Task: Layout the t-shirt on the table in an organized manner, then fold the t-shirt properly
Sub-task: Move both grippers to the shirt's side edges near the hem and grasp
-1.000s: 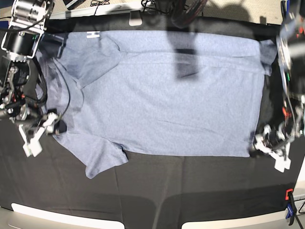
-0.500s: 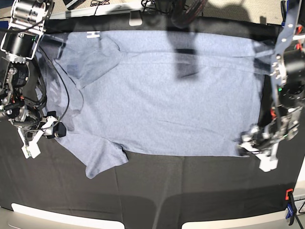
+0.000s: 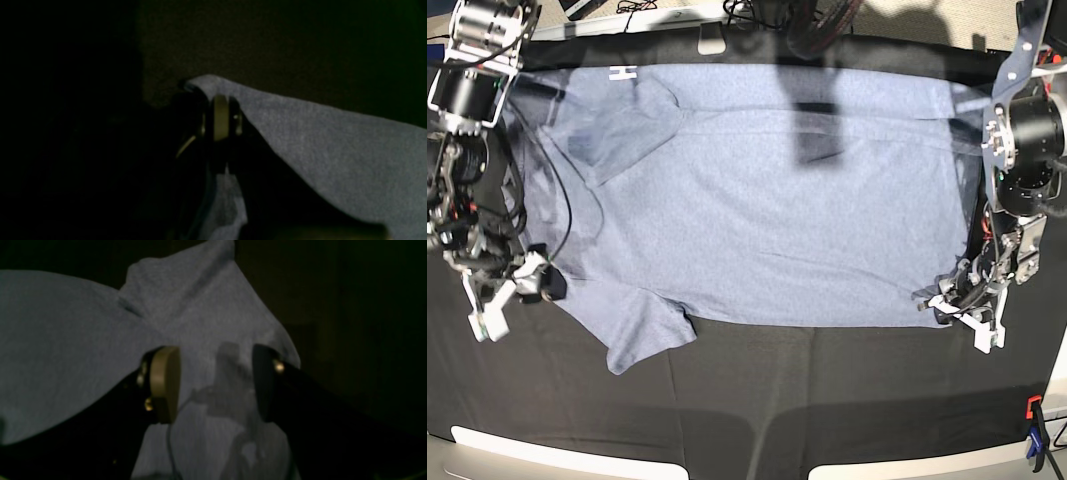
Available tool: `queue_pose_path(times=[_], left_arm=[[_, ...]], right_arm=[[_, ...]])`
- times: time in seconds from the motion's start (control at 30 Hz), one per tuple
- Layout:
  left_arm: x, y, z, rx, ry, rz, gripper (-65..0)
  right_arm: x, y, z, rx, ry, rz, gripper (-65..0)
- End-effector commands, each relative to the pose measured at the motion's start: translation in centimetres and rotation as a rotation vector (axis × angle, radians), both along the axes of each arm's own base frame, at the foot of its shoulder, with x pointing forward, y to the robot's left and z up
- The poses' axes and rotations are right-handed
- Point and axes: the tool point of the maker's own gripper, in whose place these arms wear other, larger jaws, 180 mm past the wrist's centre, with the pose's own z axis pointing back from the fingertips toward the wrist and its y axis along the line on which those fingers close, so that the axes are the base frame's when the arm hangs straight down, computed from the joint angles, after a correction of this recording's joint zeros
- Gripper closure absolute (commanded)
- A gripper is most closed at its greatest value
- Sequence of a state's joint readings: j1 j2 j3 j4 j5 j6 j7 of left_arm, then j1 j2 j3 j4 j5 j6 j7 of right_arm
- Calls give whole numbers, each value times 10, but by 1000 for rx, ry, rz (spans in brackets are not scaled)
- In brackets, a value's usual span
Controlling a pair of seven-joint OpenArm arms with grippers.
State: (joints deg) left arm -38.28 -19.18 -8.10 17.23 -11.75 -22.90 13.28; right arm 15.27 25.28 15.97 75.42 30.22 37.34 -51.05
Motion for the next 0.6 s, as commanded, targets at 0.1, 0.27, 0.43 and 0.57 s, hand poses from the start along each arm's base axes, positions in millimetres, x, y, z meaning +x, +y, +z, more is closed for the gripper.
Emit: queue_pose_path(times=[0.1, 0.27, 0.43, 0.57], left_arm=[[-1, 3, 0, 19, 37, -16, 0], [-5, 2, -4, 19, 66, -24, 0], [-5, 2, -4, 18, 70, -25, 0], [-5, 2, -4, 18, 68, -25, 0]], right_arm=[[47, 7, 22, -36, -38, 40, -339], [84, -2, 8, -52, 66, -7, -339], [96, -37, -13, -47, 167, -160, -338], [93, -50, -32, -56, 202, -212, -338]])
